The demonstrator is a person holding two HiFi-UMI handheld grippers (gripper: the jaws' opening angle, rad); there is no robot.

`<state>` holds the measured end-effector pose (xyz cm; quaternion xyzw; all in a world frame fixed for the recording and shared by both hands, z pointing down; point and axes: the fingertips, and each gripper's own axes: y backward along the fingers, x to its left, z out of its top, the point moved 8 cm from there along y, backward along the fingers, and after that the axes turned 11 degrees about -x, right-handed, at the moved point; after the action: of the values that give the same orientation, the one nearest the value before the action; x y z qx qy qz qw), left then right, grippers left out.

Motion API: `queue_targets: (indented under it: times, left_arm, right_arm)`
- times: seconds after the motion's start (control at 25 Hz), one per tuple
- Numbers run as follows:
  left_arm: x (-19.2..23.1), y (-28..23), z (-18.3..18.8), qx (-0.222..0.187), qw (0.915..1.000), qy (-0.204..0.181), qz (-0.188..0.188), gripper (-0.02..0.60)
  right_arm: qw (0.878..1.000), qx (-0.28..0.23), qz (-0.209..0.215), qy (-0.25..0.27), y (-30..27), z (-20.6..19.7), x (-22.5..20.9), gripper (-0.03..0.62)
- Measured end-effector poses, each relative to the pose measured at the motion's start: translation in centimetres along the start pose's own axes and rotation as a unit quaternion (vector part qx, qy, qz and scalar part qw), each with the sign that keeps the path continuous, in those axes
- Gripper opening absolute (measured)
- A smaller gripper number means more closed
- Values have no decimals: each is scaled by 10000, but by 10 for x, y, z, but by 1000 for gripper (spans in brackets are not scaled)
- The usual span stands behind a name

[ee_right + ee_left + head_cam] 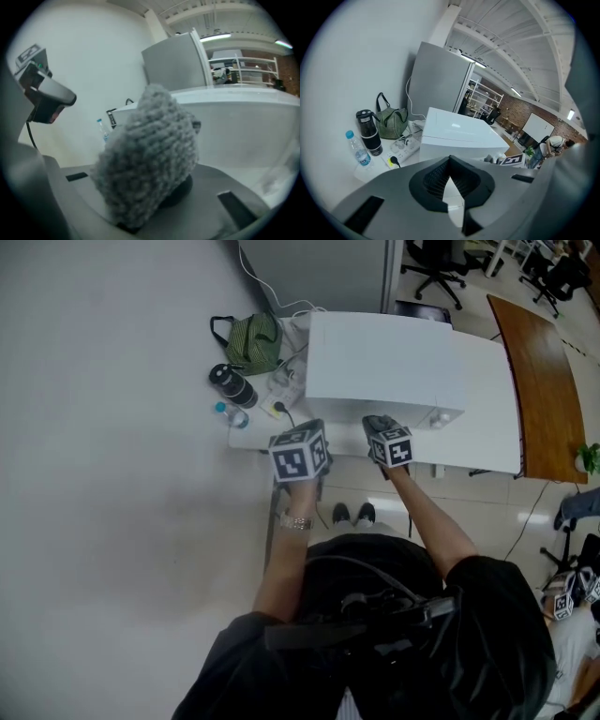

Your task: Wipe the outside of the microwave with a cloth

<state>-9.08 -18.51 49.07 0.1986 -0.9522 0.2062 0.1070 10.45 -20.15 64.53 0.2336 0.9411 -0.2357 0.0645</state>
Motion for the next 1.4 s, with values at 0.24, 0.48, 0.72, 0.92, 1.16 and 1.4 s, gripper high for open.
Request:
queue_targets:
  times: [0.24,0.48,0.72,0.92,1.16,1.4]
  left_arm:
    - [31,32,-4,-60,9989,125,449,3]
    - [42,50,-8,-28,9978,161,637,3]
    - [19,26,-4,29,9997,80,234,3]
    - [-17,-3,-2,73,9994,-16,-335,3]
    - [-36,-18,-3,71,9981,-40,-604,3]
    - [-20,-6,-2,-126,9995,-7,-288,3]
  right_arm:
    - [9933,-44,711,909,-80,-7,88,20]
    - [9940,-429,111,996,-81,2,75,20]
    - [9947,-568,-431,735,-32,-3,19,20]
    - [9826,-691,-1529,790,33,-15,-58,20]
    - [9663,-666,-2374,744,88,-17,-124,20]
    - [9797,-740,-1566,1011,40,-12,-64,20]
